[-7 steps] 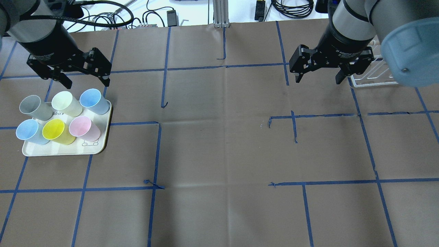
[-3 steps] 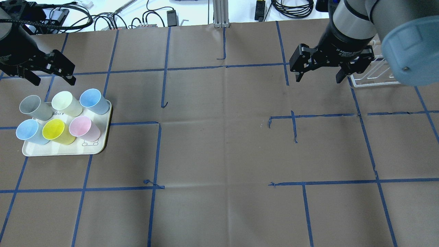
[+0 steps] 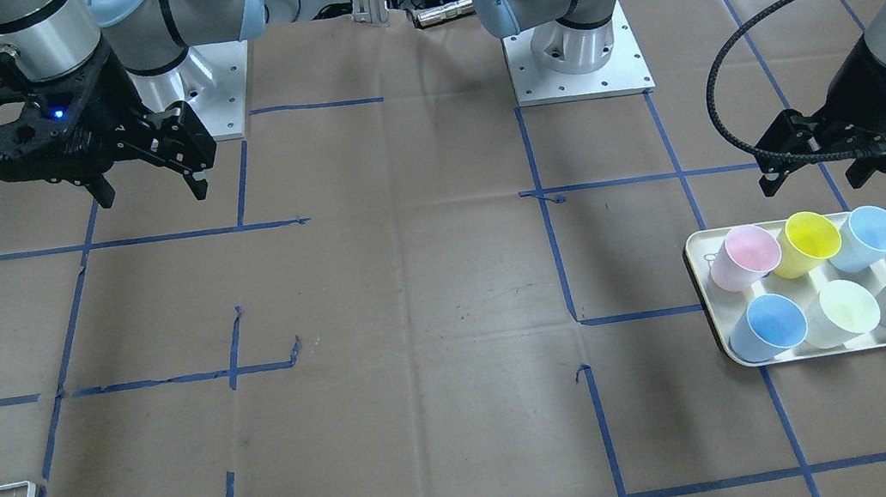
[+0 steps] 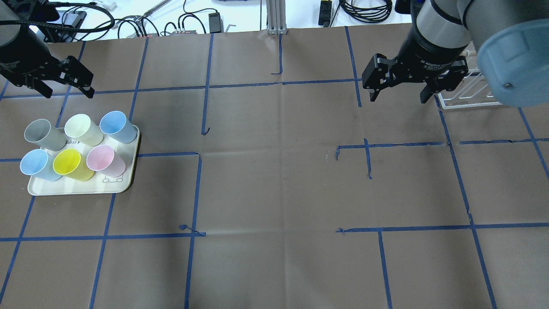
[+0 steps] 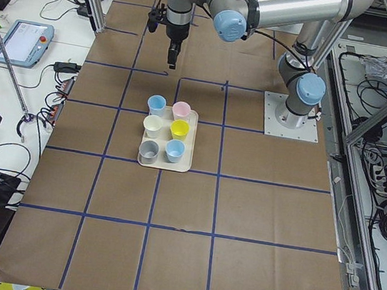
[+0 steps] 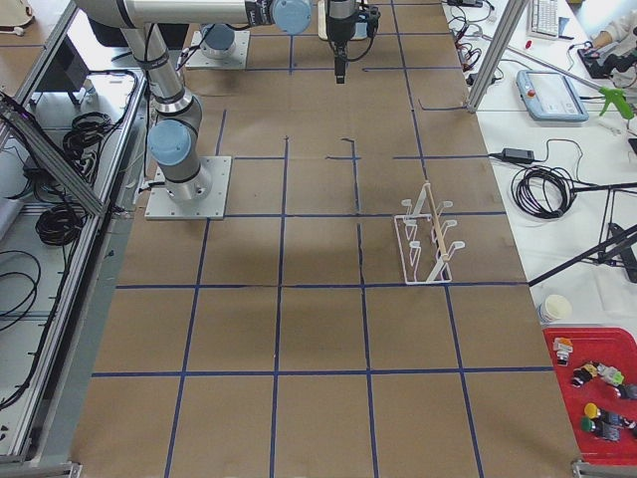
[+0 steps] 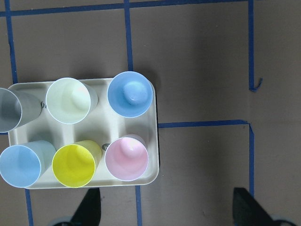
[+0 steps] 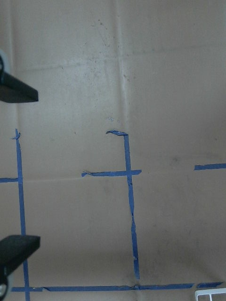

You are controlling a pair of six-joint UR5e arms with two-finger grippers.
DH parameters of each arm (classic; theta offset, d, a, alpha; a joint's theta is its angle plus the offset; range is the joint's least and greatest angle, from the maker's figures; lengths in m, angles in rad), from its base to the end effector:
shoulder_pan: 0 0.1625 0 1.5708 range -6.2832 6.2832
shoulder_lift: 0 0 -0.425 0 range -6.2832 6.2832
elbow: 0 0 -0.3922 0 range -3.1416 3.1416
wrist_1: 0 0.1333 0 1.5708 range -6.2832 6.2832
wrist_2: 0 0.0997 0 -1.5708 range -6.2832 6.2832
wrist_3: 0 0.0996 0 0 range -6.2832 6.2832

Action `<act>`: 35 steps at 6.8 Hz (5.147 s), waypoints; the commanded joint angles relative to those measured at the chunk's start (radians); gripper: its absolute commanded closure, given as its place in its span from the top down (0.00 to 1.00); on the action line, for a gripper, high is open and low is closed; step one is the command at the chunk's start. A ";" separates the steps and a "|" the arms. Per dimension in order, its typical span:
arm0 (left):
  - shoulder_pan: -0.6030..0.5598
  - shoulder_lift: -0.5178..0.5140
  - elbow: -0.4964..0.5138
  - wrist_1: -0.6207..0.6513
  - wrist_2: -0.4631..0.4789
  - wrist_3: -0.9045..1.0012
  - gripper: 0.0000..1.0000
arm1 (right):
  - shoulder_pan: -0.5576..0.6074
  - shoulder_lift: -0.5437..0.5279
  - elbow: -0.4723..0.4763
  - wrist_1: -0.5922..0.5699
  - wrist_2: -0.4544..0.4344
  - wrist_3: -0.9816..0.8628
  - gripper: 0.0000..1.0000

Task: Transfer IKEA cup to right arm and place on rack

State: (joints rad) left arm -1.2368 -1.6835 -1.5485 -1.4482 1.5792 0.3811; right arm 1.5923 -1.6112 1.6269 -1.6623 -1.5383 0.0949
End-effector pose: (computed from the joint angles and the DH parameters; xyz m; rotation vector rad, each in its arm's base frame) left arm 0.0523 -0.5548 0.4531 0.0733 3.1213 -0.0425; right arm 0.1469 -0.4789 0.4893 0.1119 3.1006 -0.1145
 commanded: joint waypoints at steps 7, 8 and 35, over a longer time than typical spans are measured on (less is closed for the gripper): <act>-0.012 -0.214 -0.007 0.184 -0.018 -0.125 1.00 | 0.000 0.001 0.004 -0.001 0.000 0.002 1.00; -0.024 -0.240 -0.008 0.193 -0.015 -0.128 0.99 | -0.003 0.002 0.011 -0.001 0.001 0.000 1.00; -0.071 -0.162 0.137 0.040 -0.011 0.033 0.00 | -0.008 0.004 0.010 -0.001 0.003 0.003 1.00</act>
State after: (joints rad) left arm -1.2849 -1.8726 -1.4221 -1.3909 1.5783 0.4147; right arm 1.5846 -1.6082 1.6367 -1.6627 -1.5355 0.0983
